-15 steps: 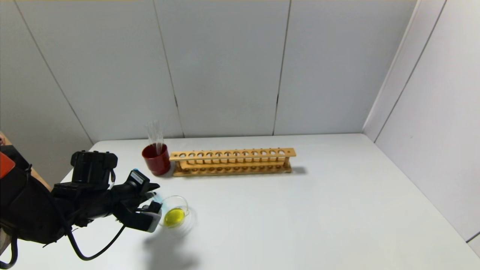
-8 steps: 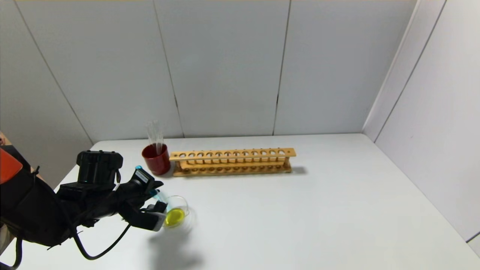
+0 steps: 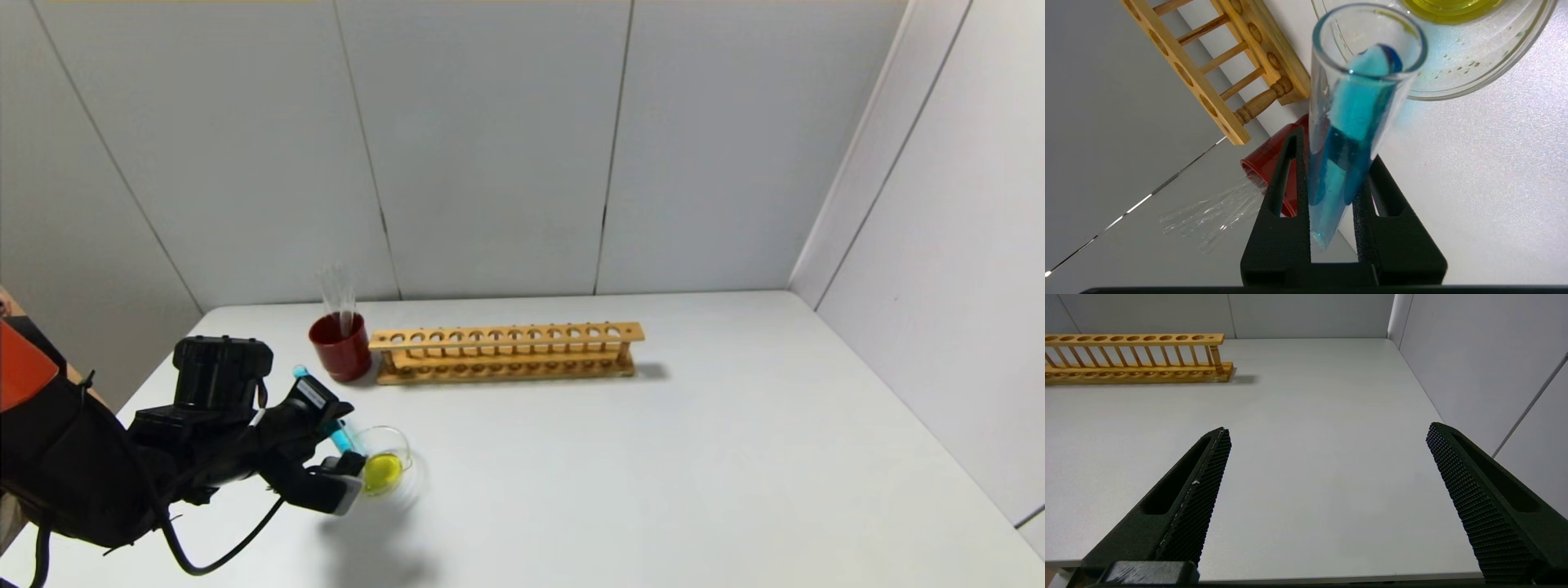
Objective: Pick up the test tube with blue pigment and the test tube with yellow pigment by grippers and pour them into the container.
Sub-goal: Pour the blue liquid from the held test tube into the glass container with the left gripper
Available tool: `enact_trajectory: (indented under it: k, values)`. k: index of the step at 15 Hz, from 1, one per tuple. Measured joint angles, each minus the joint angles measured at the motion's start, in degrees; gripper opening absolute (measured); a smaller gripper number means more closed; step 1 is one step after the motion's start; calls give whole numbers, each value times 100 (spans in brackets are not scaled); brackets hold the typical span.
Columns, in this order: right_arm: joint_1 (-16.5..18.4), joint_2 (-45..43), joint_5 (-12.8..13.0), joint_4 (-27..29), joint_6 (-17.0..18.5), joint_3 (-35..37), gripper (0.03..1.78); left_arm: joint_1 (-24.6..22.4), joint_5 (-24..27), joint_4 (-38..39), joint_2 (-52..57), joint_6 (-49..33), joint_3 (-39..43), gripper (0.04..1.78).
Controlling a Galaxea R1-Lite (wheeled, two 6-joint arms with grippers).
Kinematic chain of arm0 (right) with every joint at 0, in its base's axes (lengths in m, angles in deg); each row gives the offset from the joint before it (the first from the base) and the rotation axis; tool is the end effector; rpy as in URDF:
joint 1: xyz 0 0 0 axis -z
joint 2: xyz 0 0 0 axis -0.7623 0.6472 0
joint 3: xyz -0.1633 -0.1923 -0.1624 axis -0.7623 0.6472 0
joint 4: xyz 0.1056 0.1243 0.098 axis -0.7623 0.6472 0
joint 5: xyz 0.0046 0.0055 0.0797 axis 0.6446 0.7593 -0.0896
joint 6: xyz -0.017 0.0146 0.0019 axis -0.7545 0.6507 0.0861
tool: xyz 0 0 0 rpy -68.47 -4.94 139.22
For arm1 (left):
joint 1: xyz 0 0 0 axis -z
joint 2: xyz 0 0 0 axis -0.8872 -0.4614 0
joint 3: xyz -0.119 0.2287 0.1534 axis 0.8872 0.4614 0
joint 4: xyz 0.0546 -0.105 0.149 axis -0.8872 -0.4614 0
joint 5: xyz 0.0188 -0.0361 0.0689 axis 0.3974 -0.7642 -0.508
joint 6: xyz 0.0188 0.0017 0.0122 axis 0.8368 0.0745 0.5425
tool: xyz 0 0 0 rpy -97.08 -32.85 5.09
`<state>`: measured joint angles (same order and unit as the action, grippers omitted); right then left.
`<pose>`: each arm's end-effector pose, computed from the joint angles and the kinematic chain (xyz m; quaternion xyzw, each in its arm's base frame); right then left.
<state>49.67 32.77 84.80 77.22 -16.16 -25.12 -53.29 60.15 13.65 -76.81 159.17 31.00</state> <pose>-0.0228 0.0002 0.0754 0.0019 0.0001 0.0021 1.0000 0.2760 -0.0485 0.0696 0.7942 0.0317 -0.3335 0.5070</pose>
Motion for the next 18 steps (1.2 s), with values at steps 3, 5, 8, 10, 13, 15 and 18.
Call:
enact_trajectory:
  k: [3,5,8,10,13,15,18]
  values:
    - [0,0,0,0,0,0,175,0,0,65,-55,6,-22,34]
    - [0,0,2,0,2,0,175,0,2,172,-74,72,-41,34]
    - [0,0,0,0,2,0,175,0,-21,212,-107,149,-48,34]
    - [0,0,0,0,2,0,175,0,-69,221,-129,154,-63,34]
    - [0,0,2,0,0,0,175,-6,-74,223,-189,154,-121,34]
    - [0,0,2,0,2,0,175,-11,-72,224,-236,154,-182,34]
    - [0,0,0,0,0,0,175,-11,-74,378,-283,280,-227,34]
